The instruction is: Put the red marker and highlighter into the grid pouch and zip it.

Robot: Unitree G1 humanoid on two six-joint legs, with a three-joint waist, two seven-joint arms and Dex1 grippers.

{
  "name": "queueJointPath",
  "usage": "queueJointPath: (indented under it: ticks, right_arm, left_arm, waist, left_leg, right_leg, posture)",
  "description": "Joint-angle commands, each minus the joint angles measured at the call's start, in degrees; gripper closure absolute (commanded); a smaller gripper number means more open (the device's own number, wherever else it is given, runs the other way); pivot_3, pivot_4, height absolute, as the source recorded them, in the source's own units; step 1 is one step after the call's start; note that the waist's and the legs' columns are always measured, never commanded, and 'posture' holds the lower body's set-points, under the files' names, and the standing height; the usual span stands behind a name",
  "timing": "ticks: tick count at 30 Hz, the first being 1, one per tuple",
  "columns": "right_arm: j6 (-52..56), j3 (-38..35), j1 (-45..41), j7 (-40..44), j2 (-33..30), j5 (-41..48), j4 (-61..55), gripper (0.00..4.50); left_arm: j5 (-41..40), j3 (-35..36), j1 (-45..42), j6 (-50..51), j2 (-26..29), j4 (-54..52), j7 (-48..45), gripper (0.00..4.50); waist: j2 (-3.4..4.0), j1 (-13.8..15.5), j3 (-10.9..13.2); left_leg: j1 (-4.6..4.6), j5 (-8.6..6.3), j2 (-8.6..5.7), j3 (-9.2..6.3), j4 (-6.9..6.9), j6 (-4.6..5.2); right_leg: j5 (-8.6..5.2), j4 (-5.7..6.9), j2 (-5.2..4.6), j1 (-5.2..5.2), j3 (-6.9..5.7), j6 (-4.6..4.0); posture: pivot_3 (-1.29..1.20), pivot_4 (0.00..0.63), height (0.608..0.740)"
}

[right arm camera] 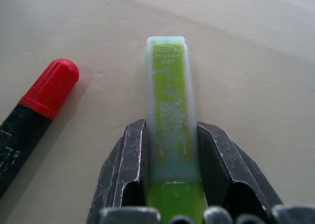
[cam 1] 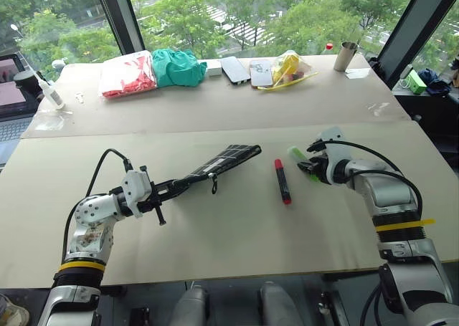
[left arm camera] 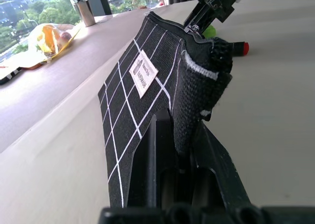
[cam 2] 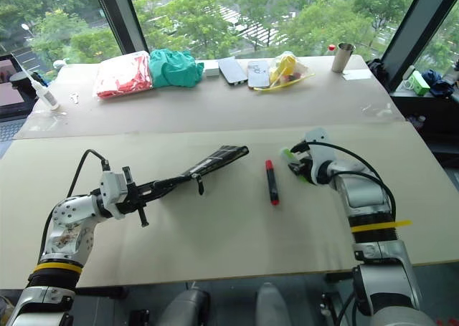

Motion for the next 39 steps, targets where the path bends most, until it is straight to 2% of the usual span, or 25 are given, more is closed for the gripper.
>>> queueJointPath:
  ticks: [1,3,5,10,12,17,26,39]
  right_arm:
    - [-2.0,0.2,0.3,-0.3,-0.6,-0.8,1.3,3.46]
    - [-6.6,-0.2,-1.2,-0.4,-0.7,-1.3,1.3,3.46]
    - [-10.0,0.1,-1.6,3.7,-2.1,-0.2,-1.8,3.46]
    - [-9.9,0.7,-4.0,20.9,-9.8,8.0,-16.3,3.46]
    - [-9.6,2.9,-4.3,26.9,-13.4,9.8,-20.7,3.46]
    - [-11.7,10.5,-6.3,34.7,-17.2,8.5,-27.3,3.46]
    - [-13.2,16.0,-11.9,33.8,-12.6,4.0,-21.1,3.46]
    - [-14.2,17.3,-12.2,36.5,-13.1,2.4,-19.5,3.46]
  left_arm:
    - [-0.6,1.2,-0.3,-1.1,0.1,-1.6,0.3,4.5]
    - [-0.6,1.1,-0.4,-1.0,0.1,-1.7,0.2,4.5]
    - [-0.6,1.1,-0.5,-0.9,0.1,-1.7,0.2,4.5]
    - [-0.7,0.8,-0.9,-0.5,0.2,-1.8,-0.1,4.5]
    - [-0.6,0.7,-1.1,-0.4,0.1,-1.7,-0.2,4.5]
    - [-0.5,0.3,-1.4,-0.3,-0.4,-1.6,-0.2,4.5]
    - [0.1,-1.2,-1.5,-0.3,-1.6,-2.4,-0.3,4.5]
    - [0.2,-1.9,-1.4,0.2,-1.9,-3.4,0.1,4.5]
  waist:
    - [0.0,0.1,0.0]
    - [0.0,0.0,0.0]
    - [0.0,0.0,0.0]
    - [0.06,-0.2,0.0]
    - [0.06,-0.2,0.0]
    - [0.02,-0.1,0.0]
    - [0.01,0.1,0.0]
    - [0.01,0.8,0.0]
  left_leg:
    - [0.0,0.0,0.0,0.0,0.0,0.0]
    - [0.0,0.0,0.0,0.0,0.0,0.0]
    - [-0.02,0.0,-0.01,0.02,0.0,0.0]
    - [-0.15,0.0,0.01,0.03,0.0,0.01]
    - [-0.17,-0.02,0.02,0.01,0.0,0.03]
    - [-0.07,-0.04,0.06,0.0,0.0,0.06]
    - [-0.12,-0.03,0.05,0.01,0.0,0.05]
    - [-0.13,-0.03,0.02,0.02,0.0,0.05]
  right_leg:
    - [0.0,0.0,0.0,0.0,0.0,0.0]
    - [0.0,0.0,0.0,0.0,0.0,0.0]
    - [0.0,-0.01,0.0,-0.04,0.02,0.0]
    - [0.0,-0.02,0.0,-0.16,0.02,0.0]
    - [0.0,-0.06,0.01,-0.16,-0.01,0.0]
    - [0.0,-0.14,0.04,-0.01,-0.05,0.0]
    - [0.0,-0.12,0.02,-0.1,-0.04,0.0]
    - [0.0,-0.12,0.0,-0.13,-0.03,0.0]
  posture:
    - [0.0,0.15,0.74]
    - [0.0,0.15,0.74]
    - [0.0,0.15,0.74]
    - [0.0,0.15,0.74]
    - [0.0,0.15,0.74]
    - [0.0,0.15,0.74]
    - [0.0,0.15,0.74]
    - [0.0,0.15,0.74]
